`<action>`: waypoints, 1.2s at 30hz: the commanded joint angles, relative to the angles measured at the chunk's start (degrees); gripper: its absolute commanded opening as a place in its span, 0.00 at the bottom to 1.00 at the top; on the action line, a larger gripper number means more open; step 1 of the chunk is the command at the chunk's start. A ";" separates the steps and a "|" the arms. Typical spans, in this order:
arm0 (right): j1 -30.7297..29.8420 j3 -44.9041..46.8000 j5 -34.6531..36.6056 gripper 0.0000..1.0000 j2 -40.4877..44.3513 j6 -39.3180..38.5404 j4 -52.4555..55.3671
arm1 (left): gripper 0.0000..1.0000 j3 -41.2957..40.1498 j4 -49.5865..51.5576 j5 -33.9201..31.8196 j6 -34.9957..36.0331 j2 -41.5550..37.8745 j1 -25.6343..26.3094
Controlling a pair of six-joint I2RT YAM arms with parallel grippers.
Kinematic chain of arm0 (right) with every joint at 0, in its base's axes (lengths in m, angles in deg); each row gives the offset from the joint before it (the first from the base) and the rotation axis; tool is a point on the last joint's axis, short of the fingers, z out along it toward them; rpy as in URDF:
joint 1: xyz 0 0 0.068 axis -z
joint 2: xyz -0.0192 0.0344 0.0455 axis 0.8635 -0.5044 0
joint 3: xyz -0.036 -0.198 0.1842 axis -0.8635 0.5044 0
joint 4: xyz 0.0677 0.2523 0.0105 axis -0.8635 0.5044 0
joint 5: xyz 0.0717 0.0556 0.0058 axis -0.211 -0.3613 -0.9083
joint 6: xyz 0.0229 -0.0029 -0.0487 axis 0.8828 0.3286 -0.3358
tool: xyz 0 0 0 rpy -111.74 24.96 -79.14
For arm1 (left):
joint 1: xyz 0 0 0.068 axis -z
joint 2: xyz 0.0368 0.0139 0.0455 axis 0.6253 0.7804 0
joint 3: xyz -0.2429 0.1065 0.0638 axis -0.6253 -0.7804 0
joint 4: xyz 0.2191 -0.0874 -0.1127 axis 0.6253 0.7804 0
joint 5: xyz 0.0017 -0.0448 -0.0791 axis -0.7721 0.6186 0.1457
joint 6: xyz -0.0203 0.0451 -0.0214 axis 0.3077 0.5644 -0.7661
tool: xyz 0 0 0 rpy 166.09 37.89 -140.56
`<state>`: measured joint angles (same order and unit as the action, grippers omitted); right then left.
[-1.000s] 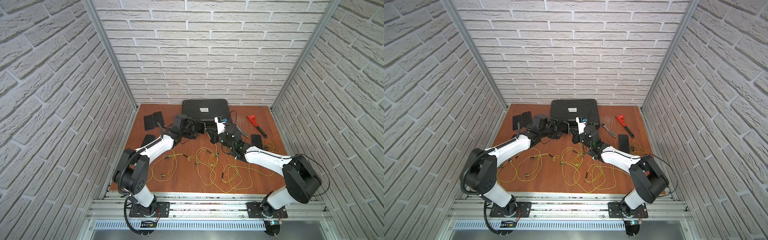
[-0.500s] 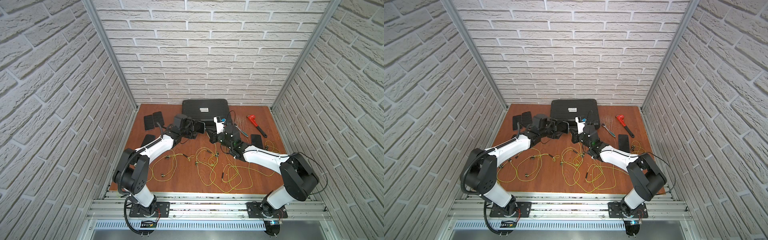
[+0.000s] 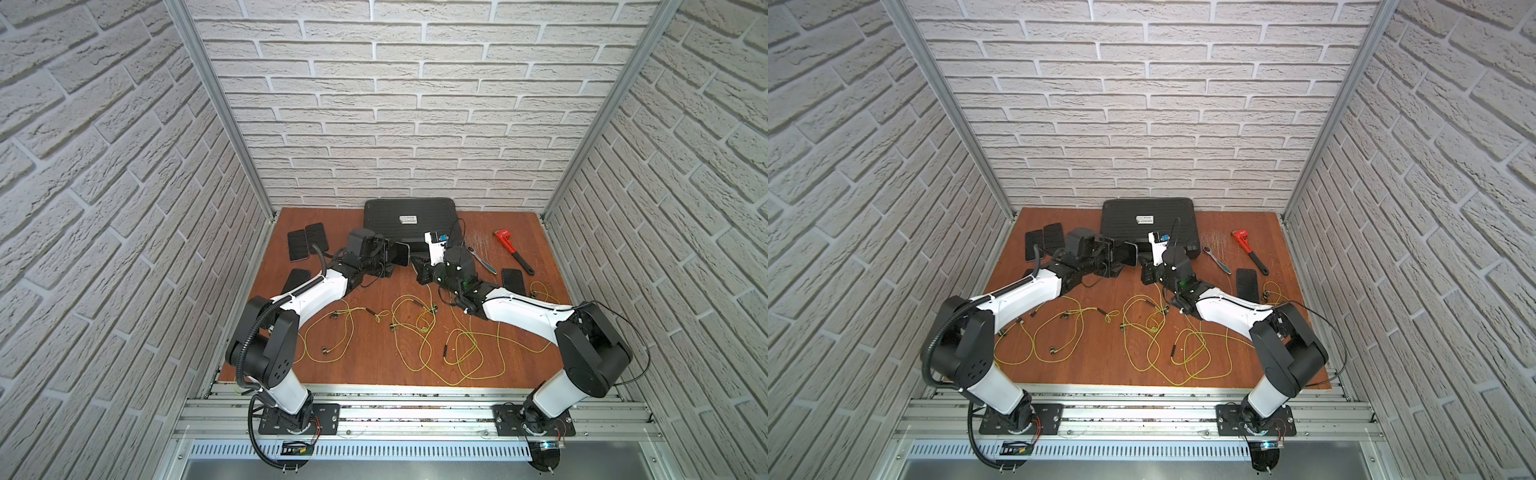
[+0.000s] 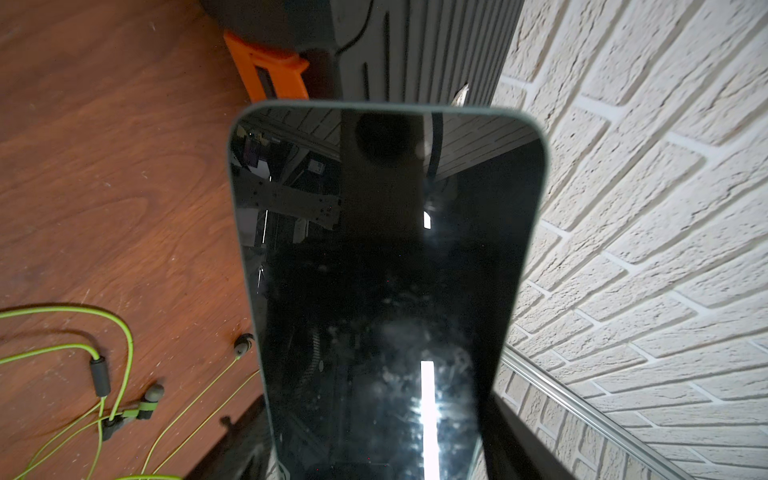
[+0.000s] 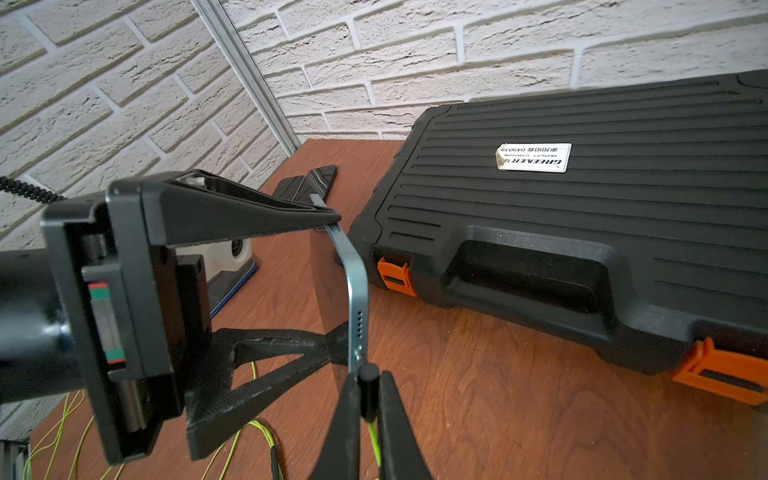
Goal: Plug wired earphones into phones
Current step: Insert the wired earphone into the phone, then place the phone at the center of the board.
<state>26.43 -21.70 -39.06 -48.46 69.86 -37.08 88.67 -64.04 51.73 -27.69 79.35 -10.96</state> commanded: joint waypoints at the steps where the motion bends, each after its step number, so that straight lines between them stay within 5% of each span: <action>1: -0.65 -2.02 -1.65 0.06 -1.31 -0.73 -3.45 | 0.00 2.64 -6.08 4.90 -0.27 0.46 1.95; 9: -0.60 -3.58 -3.48 0.08 -1.36 -2.95 -1.63 | 0.00 2.95 -7.04 5.91 0.01 1.54 2.41; 15: 2.25 -2.73 -7.94 0.52 4.46 -6.44 9.69 | 0.00 4.25 -1.21 4.43 5.05 1.05 1.47; 22: 13.86 0.15 -13.79 0.61 14.87 -6.20 26.97 | 0.00 10.90 10.90 0.84 15.92 2.43 2.84; 27: 25.01 -4.22 -15.32 0.59 16.63 -8.29 49.18 | 0.00 23.51 26.97 -5.35 30.29 8.02 7.89; 36: 32.34 2.10 -15.63 0.58 21.04 -6.96 49.94 | 0.00 60.38 48.22 -4.76 50.61 34.97 18.49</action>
<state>58.34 -21.22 -53.68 -29.62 62.67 11.51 139.91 -25.33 46.66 12.13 107.87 5.26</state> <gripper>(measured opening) 0.580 0.737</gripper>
